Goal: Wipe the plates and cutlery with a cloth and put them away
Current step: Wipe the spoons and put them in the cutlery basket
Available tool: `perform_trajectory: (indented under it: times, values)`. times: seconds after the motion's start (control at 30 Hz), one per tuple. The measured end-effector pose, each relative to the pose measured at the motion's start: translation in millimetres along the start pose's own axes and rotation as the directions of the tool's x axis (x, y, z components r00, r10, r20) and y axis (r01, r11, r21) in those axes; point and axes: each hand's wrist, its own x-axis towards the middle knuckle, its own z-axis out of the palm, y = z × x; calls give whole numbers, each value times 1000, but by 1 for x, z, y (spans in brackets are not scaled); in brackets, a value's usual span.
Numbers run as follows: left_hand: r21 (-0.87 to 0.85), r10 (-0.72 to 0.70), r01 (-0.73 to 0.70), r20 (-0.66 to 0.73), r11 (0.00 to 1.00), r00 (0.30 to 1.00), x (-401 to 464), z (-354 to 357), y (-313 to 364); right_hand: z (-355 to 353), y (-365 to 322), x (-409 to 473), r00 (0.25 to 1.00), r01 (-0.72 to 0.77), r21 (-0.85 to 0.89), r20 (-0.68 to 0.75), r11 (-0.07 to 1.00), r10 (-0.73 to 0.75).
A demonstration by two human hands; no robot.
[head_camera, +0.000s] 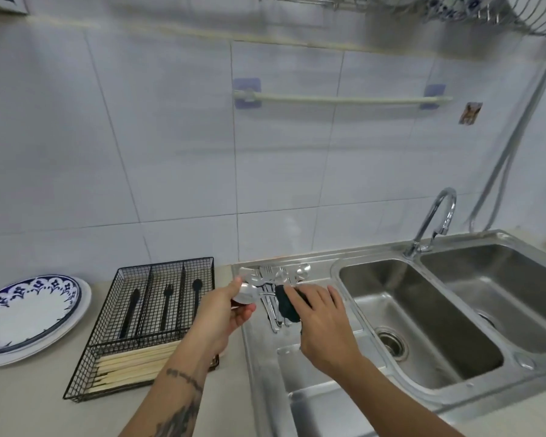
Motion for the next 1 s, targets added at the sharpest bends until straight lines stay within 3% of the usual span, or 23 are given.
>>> perform_trajectory:
  times: [0.23, 0.4, 0.5, 0.63, 0.7, 0.77, 0.87, 1.0]
  values:
    - [-152, -71, 82, 78, 985, 994, 4, -7, -14, 14, -20, 19, 996, 93, 53, -8, 994, -93]
    - [-285, -83, 39, -143, 958, 986, 26, -35, -15, 28, -11, 19, 991, 40, 57, 122, 998, -47]
    - [-242, -64, -2, -261, 970, 963, 46, -53, -12, 37, -9, 27, 988, 3, 83, 157, 997, -16]
    - [-68, 56, -82, -312, 994, 948, 64, -64, 12, 46, -10, 40, 989, -22, 174, 145, 984, -4]
    - [153, 165, -120, -326, 981, 931, 77, -68, 31, 49, -8, 44, 990, -51, 223, 141, 974, 19]
    - [445, 334, -181, -294, 877, 895, 93, -73, 51, 53, -3, 45, 988, -81, 250, 150, 965, 44]
    - [717, 525, -244, -196, 652, 828, 120, -77, 78, 60, 8, 39, 975, -143, 272, 203, 952, 89]
    - [893, 510, -170, -74, 417, 857, 154, -81, 83, 70, 19, 32, 956, -224, 314, 256, 923, 145]
